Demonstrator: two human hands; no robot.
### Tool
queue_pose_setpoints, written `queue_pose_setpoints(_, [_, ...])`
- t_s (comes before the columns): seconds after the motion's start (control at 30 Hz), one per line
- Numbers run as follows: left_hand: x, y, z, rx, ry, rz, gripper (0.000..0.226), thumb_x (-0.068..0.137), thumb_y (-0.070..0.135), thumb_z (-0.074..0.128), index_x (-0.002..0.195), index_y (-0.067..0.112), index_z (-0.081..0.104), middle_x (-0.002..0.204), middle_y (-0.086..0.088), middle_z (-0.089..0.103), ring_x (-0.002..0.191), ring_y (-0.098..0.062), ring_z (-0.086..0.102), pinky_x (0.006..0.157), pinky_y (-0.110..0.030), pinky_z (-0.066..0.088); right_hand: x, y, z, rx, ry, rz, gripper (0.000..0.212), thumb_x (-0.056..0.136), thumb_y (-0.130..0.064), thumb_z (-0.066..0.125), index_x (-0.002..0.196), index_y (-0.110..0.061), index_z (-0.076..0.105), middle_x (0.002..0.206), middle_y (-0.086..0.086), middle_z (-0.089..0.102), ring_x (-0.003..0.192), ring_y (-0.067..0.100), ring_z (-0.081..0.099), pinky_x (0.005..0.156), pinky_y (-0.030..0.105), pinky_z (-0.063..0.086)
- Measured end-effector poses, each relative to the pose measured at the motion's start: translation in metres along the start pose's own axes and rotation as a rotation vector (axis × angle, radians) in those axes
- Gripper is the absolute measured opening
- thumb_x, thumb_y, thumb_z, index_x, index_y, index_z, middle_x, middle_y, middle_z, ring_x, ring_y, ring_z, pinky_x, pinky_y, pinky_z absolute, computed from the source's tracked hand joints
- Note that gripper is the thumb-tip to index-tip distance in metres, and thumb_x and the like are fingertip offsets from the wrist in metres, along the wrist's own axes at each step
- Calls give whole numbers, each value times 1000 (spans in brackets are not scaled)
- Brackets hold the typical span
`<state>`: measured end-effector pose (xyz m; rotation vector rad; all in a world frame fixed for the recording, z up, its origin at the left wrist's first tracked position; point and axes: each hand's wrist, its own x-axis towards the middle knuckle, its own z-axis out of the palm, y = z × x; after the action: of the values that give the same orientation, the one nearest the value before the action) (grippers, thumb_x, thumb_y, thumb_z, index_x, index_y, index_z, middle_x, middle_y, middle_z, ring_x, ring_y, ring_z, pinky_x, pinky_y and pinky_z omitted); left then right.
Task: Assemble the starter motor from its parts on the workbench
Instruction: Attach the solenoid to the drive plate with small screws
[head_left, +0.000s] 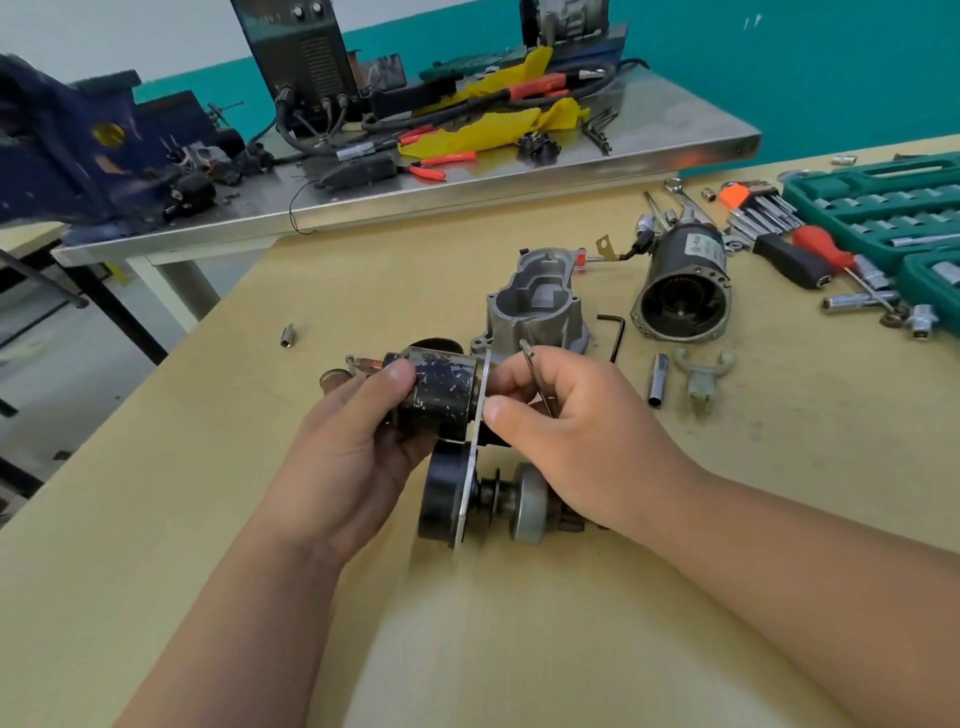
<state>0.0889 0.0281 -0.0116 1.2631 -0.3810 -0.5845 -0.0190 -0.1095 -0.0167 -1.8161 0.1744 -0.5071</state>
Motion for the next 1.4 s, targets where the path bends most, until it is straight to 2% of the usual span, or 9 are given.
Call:
queue_pose_setpoints(0.1, [0, -4, 12, -76, 102, -19, 56, 78, 27, 59, 120, -10, 58, 126, -33, 58, 121, -43, 55, 110, -56, 37, -2, 1, 1, 7, 24, -1, 14, 85, -24, 64, 93, -35, 61, 86, -15, 63, 52, 14, 49, 51, 20, 46])
queue_pose_setpoints(0.27, [-5, -8, 24, -125, 174, -36, 64, 79, 36, 52, 128, -5, 55, 123, -29, 61, 114, -44, 58, 107, -63, 36, -4, 2, 1, 22, 41, -13, 27, 82, -25, 65, 101, -40, 53, 99, -26, 61, 49, 3, 40, 52, 15, 43])
queue_pose_setpoints(0.4, [-5, -11, 23, -168, 162, -50, 71, 67, 39, 53, 124, -2, 57, 103, -20, 66, 96, -34, 63, 100, -59, 41, -6, 0, 1, -58, 50, -56, 23, 83, -24, 66, 98, -37, 55, 75, -36, 58, 42, 5, 38, 44, 10, 35])
queue_pose_setpoints(0.5, [-4, -11, 23, -206, 152, -28, 68, 67, 39, 55, 123, 1, 58, 103, -19, 65, 100, -33, 60, 107, -60, 35, -8, -1, 2, -82, 52, -74, 23, 85, -21, 67, 102, -33, 57, 58, -40, 51, 39, 4, 36, 41, 8, 31])
queue_pose_setpoints(0.57, [-5, -8, 24, -206, 190, -31, 78, 65, 34, 63, 130, -5, 50, 115, -27, 60, 108, -40, 56, 110, -64, 30, -9, -1, 1, -84, 60, -64, 21, 84, -23, 67, 99, -36, 58, 52, -34, 50, 39, 5, 36, 40, 8, 30])
queue_pose_setpoints(0.7, [-5, -4, 28, -229, 238, -32, 77, 68, 28, 50, 137, -5, 43, 135, -37, 48, 125, -52, 47, 108, -68, 31, -7, 2, 0, -97, 74, -13, 7, 83, -30, 67, 82, -33, 61, 42, -14, 46, 36, 5, 36, 38, 11, 28])
queue_pose_setpoints(0.97, [-5, -10, 26, -221, 210, -21, 77, 67, 30, 61, 134, -5, 48, 133, -35, 51, 124, -50, 49, 108, -66, 32, -7, 1, 1, -82, 49, -9, 13, 86, -24, 63, 75, -31, 63, 44, -13, 51, 36, 4, 38, 35, 15, 33])
queue_pose_setpoints(1.27, [1, -15, 21, -188, 176, -25, 77, 65, 38, 54, 131, -3, 53, 128, -33, 56, 117, -46, 56, 107, -64, 36, -7, -2, 3, -65, 64, 9, 15, 86, -23, 63, 73, -30, 63, 44, -12, 50, 36, 4, 37, 36, 16, 33])
queue_pose_setpoints(1.4, [3, -16, 20, -215, 196, -36, 57, 86, 30, 47, 131, -3, 52, 129, -32, 56, 120, -49, 53, 106, -66, 35, -7, -3, 3, -67, 63, 5, 15, 86, -23, 63, 74, -31, 64, 44, -13, 50, 36, 4, 36, 35, 17, 32])
